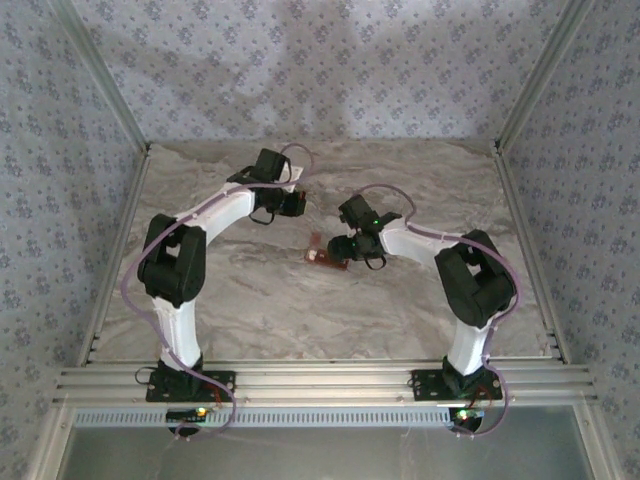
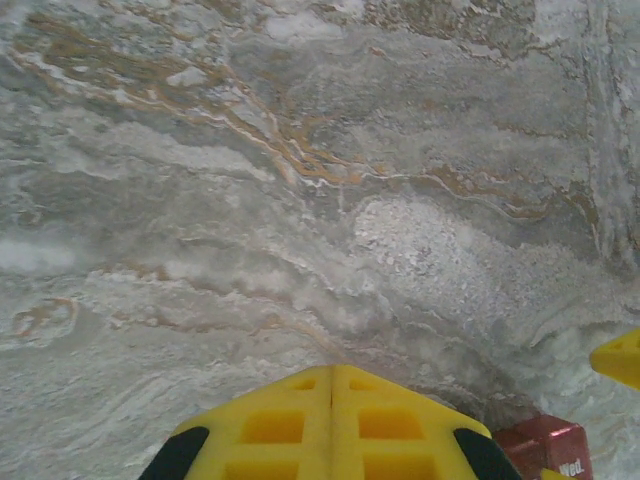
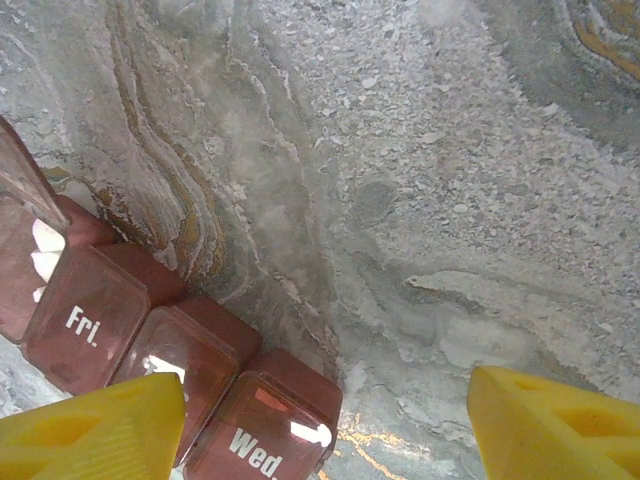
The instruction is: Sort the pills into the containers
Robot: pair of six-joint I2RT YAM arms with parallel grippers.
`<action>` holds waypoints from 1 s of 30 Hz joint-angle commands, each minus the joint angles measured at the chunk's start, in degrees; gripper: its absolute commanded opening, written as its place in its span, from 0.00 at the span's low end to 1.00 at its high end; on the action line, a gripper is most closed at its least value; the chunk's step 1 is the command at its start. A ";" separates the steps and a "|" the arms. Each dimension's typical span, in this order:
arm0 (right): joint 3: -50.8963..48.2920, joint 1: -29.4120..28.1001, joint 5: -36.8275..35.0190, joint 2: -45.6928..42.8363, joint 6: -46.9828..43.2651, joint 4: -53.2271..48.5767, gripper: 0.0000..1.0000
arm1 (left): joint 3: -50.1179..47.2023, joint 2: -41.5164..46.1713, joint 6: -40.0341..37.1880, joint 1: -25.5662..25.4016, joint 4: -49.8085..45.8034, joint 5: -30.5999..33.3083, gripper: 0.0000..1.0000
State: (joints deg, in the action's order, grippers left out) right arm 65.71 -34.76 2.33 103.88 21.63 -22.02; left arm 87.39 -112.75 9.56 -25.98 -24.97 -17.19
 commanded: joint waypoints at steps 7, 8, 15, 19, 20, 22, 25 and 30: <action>-1.30 0.40 -0.38 2.28 1.84 1.00 0.76 | 6.34 -5.24 -0.94 -2.49 -4.67 -2.05 0.00; -1.45 0.40 -0.24 2.39 1.93 1.10 0.76 | 6.77 -5.71 -0.91 -2.63 -5.03 -2.07 0.00; -2.06 0.40 -0.36 2.74 2.58 1.88 0.75 | 9.26 -8.51 -1.30 -3.71 -7.44 -2.23 0.00; -2.25 0.31 -0.53 2.83 2.96 2.29 0.75 | 9.72 -9.33 -1.45 -4.08 -8.40 -2.40 0.00; -2.33 0.31 -0.50 2.83 3.01 2.34 0.75 | 9.76 -9.49 -1.48 -4.07 -8.49 -2.45 0.00; -2.46 0.31 -0.72 2.82 3.15 2.40 0.75 | 9.82 -9.76 -1.56 -4.17 -8.77 -2.88 0.00; -2.83 0.31 -0.76 3.00 3.31 2.43 0.75 | 10.00 -10.21 -1.87 -4.42 -9.53 -3.32 0.00; -3.20 0.31 -0.88 3.03 3.68 2.60 0.75 | 10.21 -10.47 -2.44 -4.61 -10.48 -3.81 0.00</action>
State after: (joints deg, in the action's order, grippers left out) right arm 64.20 -34.74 2.76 104.81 24.21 -17.56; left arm 95.83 -122.63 8.43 -29.87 -33.28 -19.16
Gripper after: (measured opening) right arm 0.747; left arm 0.045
